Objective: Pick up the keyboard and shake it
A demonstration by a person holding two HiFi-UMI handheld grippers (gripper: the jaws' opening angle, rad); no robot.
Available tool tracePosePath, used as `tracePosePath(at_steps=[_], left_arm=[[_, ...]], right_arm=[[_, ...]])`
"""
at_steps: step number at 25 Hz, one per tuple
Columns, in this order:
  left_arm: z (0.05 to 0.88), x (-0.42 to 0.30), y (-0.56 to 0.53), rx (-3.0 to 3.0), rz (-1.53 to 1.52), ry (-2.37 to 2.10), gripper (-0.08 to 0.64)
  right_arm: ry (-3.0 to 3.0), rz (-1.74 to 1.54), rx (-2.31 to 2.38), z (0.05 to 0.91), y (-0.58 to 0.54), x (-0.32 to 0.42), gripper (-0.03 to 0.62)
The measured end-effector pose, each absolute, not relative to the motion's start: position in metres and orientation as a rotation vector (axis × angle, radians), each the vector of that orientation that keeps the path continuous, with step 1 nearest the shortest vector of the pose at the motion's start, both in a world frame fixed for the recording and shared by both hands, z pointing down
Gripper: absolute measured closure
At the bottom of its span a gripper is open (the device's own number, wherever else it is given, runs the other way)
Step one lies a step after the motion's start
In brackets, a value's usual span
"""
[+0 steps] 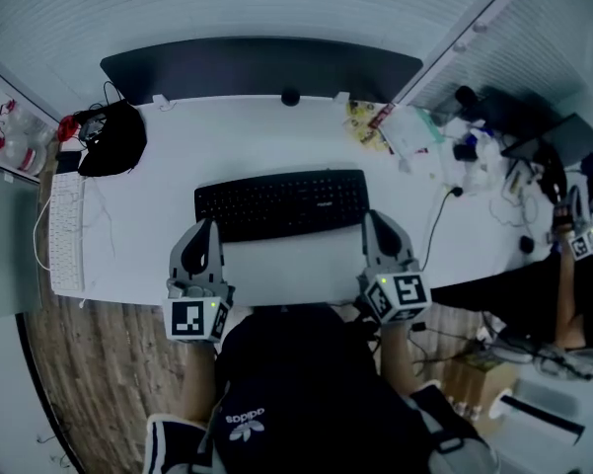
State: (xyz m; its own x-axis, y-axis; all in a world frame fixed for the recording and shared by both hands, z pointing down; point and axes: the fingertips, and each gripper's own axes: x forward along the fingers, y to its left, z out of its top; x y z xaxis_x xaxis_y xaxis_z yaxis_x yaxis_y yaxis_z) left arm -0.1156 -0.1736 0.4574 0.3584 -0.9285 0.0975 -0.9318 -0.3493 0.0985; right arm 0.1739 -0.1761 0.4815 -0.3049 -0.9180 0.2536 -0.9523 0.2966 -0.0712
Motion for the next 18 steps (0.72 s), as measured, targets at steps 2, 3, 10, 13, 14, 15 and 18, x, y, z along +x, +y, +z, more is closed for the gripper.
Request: tracePosePath(at_steps=[2, 3, 10, 13, 14, 15, 18], left_arm=[[0.454, -0.115, -0.176, 2.450, 0.024, -1.735, 0.557], [0.453, -0.115, -0.177, 2.440, 0.023, -1.746, 0.557], [0.459, -0.128, -0.185, 2.370, 0.042, -1.820, 0.557], [0.471, -0.138, -0.186, 2.339, 0.090, -1.844, 0.557], [0.474, -0.140, -0.186, 2.327, 0.110, -1.849, 0.557], [0.477, -0.142, -0.187, 2.315, 0.121, -1.855, 0.557], [0.485, -0.149, -0.192, 2.269, 0.108, -1.878, 0.556]], right_arm=[[-2.400, 0.304, 1.718, 0.479, -0.184, 0.175, 0.588], [-2.405, 0.301, 1.707, 0.478, -0.187, 0.176, 0.589], [-2.426, 0.271, 1.638, 0.475, -0.207, 0.178, 0.588], [-2.409, 0.288, 1.639, 0.484, -0.210, 0.185, 0.588], [-2.406, 0.286, 1.631, 0.486, -0.212, 0.187, 0.588], [-2.406, 0.285, 1.623, 0.487, -0.215, 0.187, 0.588], [-2.410, 0.301, 1.591, 0.492, -0.222, 0.187, 0.588]])
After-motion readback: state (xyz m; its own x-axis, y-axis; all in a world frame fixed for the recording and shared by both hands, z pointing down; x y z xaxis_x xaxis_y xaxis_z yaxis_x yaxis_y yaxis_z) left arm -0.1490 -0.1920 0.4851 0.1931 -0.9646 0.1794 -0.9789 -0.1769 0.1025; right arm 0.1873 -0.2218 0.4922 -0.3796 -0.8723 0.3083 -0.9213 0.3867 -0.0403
